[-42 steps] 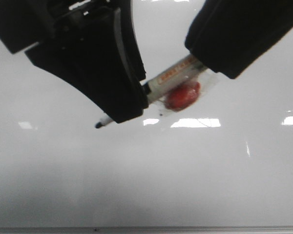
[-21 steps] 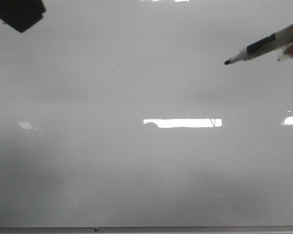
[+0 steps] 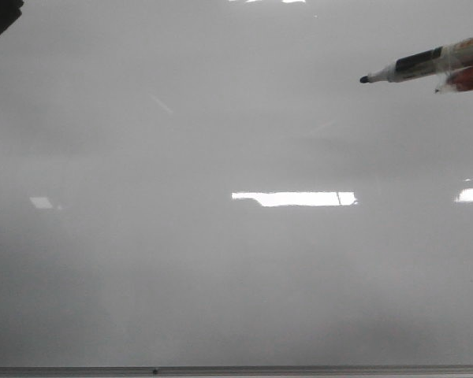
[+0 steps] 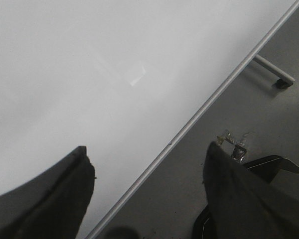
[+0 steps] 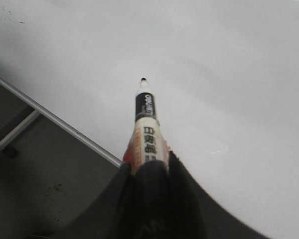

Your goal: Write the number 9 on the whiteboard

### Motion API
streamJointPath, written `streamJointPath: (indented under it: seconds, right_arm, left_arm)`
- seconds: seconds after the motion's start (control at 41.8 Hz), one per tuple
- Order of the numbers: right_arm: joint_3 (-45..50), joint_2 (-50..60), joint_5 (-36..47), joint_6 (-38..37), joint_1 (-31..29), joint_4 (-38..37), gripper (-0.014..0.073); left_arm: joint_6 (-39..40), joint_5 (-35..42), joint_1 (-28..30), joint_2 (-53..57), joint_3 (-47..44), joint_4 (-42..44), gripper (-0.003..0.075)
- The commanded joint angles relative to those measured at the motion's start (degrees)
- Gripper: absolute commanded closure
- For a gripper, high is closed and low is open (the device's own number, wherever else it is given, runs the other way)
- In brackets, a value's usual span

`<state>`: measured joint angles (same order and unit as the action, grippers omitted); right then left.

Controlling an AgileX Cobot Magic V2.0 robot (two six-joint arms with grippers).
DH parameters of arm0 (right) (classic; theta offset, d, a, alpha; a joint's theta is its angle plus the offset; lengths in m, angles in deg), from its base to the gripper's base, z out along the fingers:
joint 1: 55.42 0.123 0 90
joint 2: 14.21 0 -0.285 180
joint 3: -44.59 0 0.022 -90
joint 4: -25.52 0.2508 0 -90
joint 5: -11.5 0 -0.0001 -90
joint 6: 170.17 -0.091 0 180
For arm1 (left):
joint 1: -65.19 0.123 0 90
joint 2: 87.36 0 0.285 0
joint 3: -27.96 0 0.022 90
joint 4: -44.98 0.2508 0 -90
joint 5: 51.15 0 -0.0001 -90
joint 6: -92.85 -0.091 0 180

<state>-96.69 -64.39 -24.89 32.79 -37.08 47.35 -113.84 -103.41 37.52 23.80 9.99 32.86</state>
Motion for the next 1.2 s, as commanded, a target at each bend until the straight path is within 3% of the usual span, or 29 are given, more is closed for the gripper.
streamJointPath:
  seconds: [0.0, 1.172]
  right_arm:
    - [-1.63, 0.01, 4.58, -0.19, -0.42, 1.52, 0.0662]
    - [-17.3, -26.33, 13.78, 1.78, -0.42, 1.47, 0.0662]
  left_arm:
    - [0.84, 3.24, -0.01, 1.03, 1.36, -1.47, 0.0258]
    - [0.84, 3.24, -0.01, 1.03, 1.36, -1.47, 0.0258]
